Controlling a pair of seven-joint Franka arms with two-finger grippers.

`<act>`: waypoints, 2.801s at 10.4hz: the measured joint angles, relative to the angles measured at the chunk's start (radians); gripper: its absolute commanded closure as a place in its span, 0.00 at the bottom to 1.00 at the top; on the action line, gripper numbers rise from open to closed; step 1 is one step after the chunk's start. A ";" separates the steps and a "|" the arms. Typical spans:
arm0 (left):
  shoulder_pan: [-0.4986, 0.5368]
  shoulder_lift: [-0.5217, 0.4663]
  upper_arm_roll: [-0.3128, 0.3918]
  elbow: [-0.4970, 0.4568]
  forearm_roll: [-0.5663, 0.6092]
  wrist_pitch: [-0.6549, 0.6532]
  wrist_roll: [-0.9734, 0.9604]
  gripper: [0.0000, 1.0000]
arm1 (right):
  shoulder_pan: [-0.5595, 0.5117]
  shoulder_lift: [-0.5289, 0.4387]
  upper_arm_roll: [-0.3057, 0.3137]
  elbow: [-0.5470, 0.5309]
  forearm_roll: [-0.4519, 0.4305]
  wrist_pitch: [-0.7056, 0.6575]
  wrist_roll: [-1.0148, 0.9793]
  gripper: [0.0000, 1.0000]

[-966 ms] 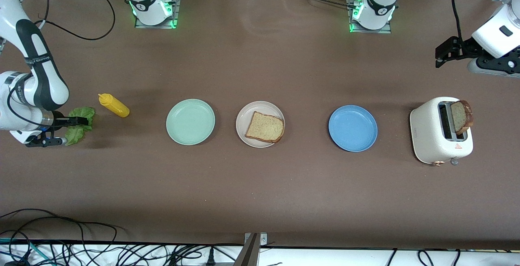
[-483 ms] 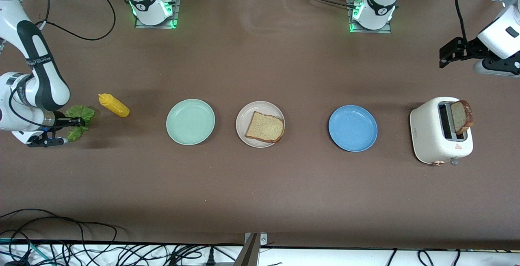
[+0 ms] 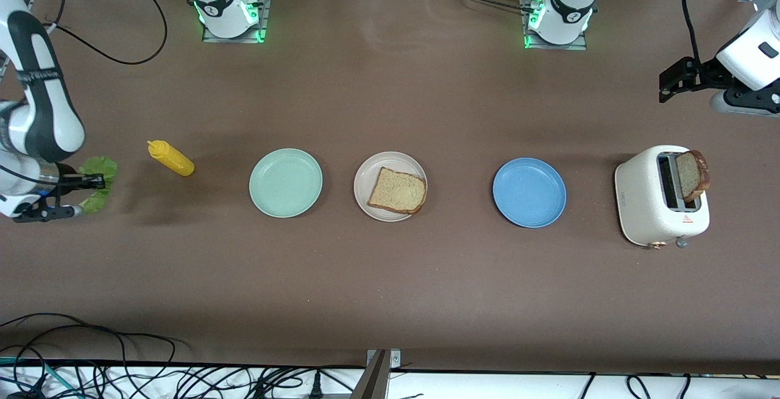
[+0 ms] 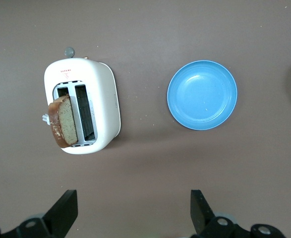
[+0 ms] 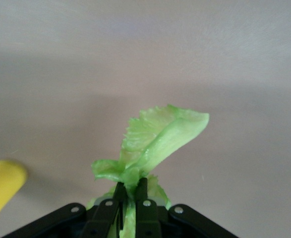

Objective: Make sandwich on beige plate with both arms
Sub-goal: 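Lift the lettuce leaf with the right gripper over the beige plate, then lower the lettuce onto the bread slice and open the right gripper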

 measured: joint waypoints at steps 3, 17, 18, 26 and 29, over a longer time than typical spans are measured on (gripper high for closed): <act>0.055 0.000 0.001 0.000 0.000 -0.021 0.003 0.00 | 0.005 -0.111 0.185 0.160 0.067 -0.394 0.162 1.00; 0.111 0.034 -0.004 0.002 -0.001 -0.019 0.003 0.00 | 0.564 0.238 0.420 0.234 0.243 0.126 1.786 1.00; 0.109 0.035 -0.010 0.002 -0.012 -0.019 0.003 0.00 | 0.643 0.265 0.361 0.234 0.234 0.216 1.828 1.00; 0.100 0.047 -0.106 0.019 -0.029 -0.021 0.001 0.00 | 0.817 0.364 0.232 0.238 0.234 0.454 1.932 0.00; 0.105 0.062 -0.104 0.019 -0.029 -0.020 0.002 0.00 | 0.817 0.364 0.232 0.247 0.233 0.454 1.931 0.00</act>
